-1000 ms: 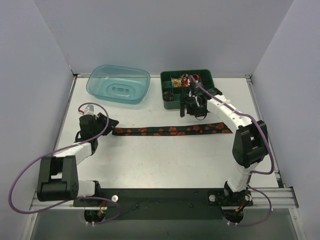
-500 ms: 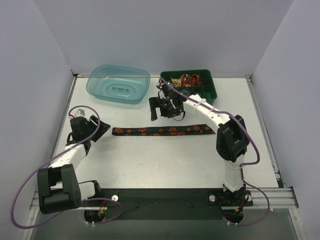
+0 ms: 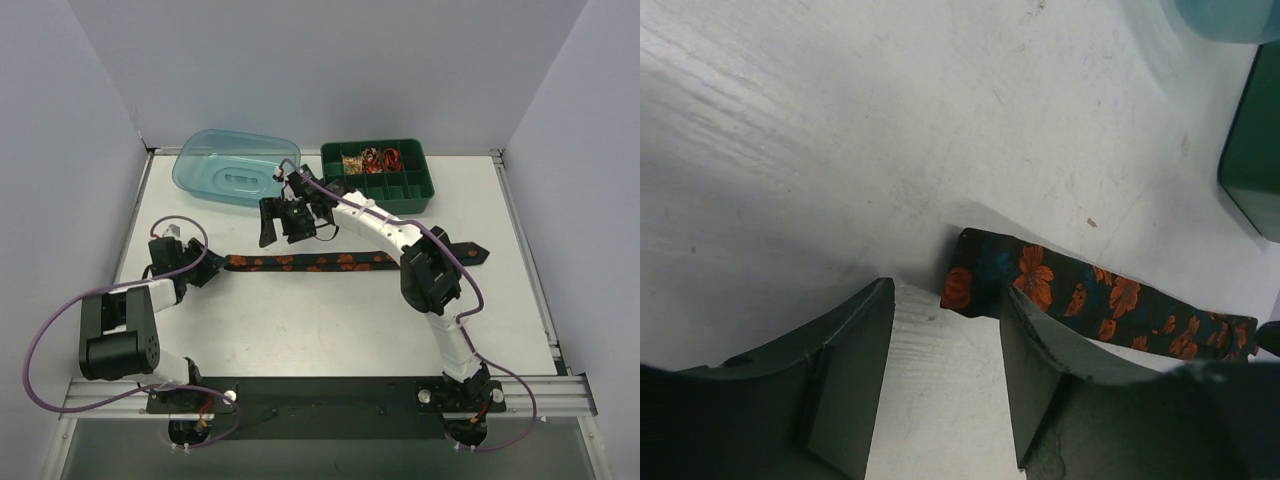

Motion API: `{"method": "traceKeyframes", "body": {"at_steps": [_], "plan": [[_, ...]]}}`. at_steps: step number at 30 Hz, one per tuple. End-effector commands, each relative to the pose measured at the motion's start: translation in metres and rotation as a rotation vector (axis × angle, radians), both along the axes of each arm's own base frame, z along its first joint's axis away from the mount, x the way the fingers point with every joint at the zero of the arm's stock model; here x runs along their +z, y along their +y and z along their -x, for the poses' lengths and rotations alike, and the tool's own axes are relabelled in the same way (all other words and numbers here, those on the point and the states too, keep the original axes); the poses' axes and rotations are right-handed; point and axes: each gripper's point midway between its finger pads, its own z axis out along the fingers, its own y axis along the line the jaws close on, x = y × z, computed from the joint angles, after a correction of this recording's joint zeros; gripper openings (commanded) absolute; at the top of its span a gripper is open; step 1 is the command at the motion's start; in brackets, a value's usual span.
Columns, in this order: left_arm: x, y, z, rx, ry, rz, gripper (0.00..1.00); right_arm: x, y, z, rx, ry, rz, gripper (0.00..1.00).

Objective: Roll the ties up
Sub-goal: Flatten out the tie at the center of the board, then roll the tie at the center of the board.

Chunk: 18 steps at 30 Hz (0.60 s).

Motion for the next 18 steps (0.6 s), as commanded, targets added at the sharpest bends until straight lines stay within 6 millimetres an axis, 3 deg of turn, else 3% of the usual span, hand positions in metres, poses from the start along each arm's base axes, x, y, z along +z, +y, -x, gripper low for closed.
{"method": "traceKeyframes", "body": {"at_steps": [1, 11, 18], "plan": [[0.009, -0.003, -0.022, -0.043, -0.075, 0.019, 0.54, 0.013, 0.016, 0.000, 0.008, 0.027, -0.075, 0.86], [0.003, -0.010, -0.031, -0.062, -0.099, 0.061, 0.47, 0.011, 0.023, -0.001, 0.031, 0.025, -0.113, 0.84], [0.009, -0.014, -0.033, -0.085, -0.133, 0.065, 0.25, 0.006, 0.026, -0.001, 0.042, 0.037, -0.122, 0.60]]}}
